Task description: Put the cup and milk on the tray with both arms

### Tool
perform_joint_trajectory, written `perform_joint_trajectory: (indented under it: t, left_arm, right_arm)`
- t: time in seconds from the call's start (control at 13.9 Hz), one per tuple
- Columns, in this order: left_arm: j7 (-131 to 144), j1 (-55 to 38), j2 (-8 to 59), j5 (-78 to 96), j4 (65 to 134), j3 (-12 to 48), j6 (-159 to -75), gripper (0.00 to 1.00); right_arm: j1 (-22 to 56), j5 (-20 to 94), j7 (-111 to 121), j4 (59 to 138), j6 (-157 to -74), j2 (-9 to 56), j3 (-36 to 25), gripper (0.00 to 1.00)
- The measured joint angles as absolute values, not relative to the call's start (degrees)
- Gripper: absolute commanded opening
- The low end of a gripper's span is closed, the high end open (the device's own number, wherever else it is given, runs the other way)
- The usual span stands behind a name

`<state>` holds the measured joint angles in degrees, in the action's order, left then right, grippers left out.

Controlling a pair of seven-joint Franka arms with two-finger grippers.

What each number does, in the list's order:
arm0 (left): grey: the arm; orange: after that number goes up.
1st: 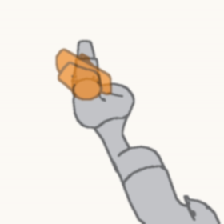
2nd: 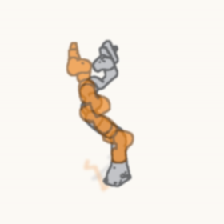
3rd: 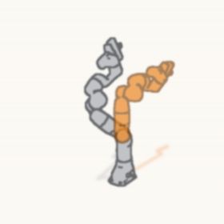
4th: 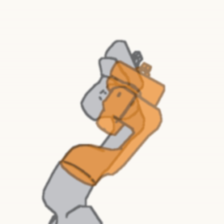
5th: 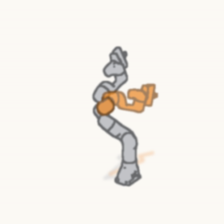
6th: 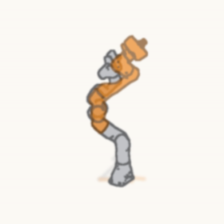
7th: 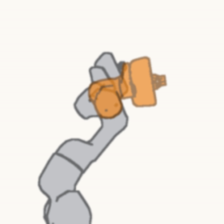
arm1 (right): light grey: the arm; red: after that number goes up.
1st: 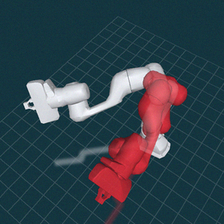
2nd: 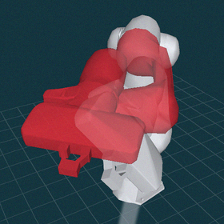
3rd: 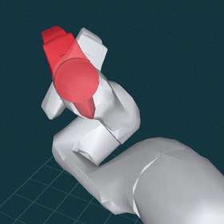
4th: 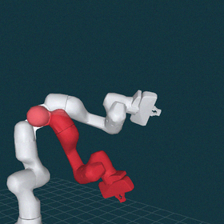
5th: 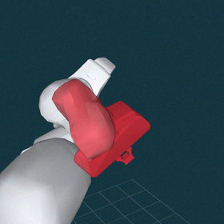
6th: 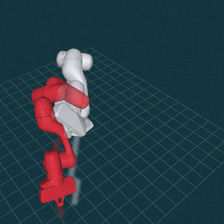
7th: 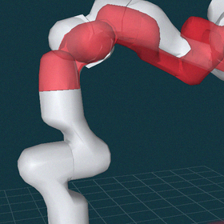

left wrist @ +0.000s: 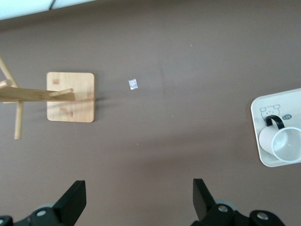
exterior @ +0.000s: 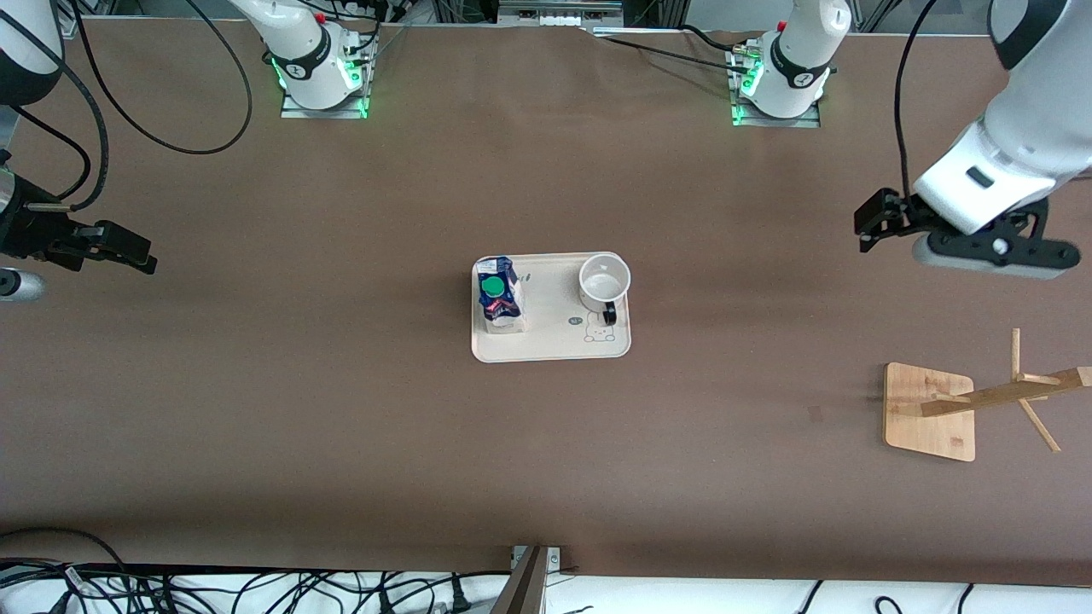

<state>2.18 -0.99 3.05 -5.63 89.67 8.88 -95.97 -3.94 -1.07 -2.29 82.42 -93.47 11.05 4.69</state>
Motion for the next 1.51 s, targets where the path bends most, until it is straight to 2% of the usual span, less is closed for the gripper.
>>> perform_joint_trajectory:
  t: [0.14,0.29,0.72,1.15,1.51]
  left_arm:
    - [1.8,0.1,-1.9,-5.5,95.5,8.6,-97.8,1.0]
    - [1.8,0.3,-3.5,-3.6,97.8,7.1,-98.3,1.0]
    - [-0.8,-0.8,-3.6,-3.4,98.1,5.3,-97.1,1.0]
    - [-0.6,-0.9,-3.3,-3.4,97.8,5.5,-96.5,1.0]
    - [-0.6,-0.9,-3.3,-3.4,97.7,5.7,-95.7,1.0]
  right_arm:
    - [-2.0,-3.9,-2.3,82.4,-93.5,10.8,4.7,1.0]
    - [0.6,-7.0,-2.4,82.4,-93.3,10.5,4.7,1.0]
    - [1.2,-7.6,-2.4,82.2,-91.6,9.7,3.7,1.0]
    - [0.9,-3.4,-2.5,82.2,-91.4,9.9,-3.0,1.0]
    - [1.0,-3.4,-2.5,82.2,-91.5,10.0,-3.1,1.0]
